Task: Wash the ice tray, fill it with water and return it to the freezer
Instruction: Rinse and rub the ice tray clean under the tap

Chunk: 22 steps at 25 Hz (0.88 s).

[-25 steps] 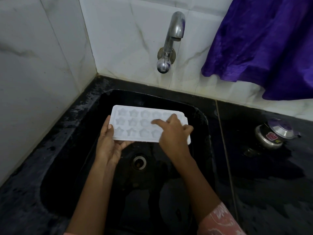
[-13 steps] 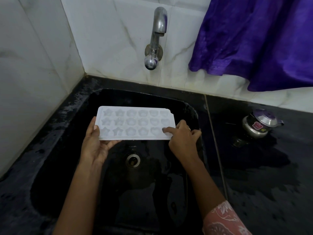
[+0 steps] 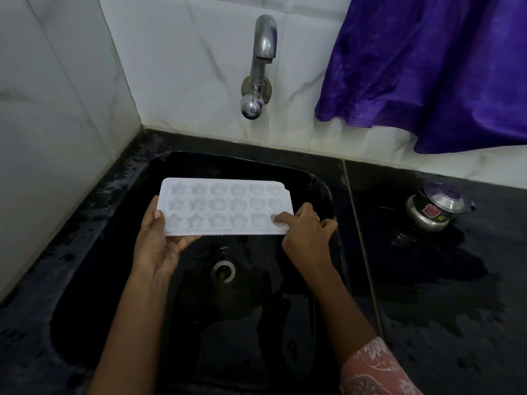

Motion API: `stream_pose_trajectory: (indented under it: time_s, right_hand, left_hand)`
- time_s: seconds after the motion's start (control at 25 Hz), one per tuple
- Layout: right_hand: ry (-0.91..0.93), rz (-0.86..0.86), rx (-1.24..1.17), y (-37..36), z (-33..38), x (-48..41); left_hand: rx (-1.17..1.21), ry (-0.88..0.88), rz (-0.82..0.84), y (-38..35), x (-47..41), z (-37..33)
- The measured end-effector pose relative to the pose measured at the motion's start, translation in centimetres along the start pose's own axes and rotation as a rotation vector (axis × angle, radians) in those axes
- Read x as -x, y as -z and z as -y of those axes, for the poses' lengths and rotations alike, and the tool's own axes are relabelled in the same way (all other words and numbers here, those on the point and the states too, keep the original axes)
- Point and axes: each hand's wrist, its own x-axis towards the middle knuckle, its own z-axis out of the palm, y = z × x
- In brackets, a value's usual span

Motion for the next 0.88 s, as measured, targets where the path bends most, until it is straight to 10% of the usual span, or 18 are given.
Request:
stream_pose_trajectory:
  time_s: [0.88]
  right_hand:
    - [0.145, 0.118, -0.016, 0.0, 2.1, 0.5]
  left_hand:
    - [0.005, 0.006, -0.007, 0.1, 0.0, 0.5]
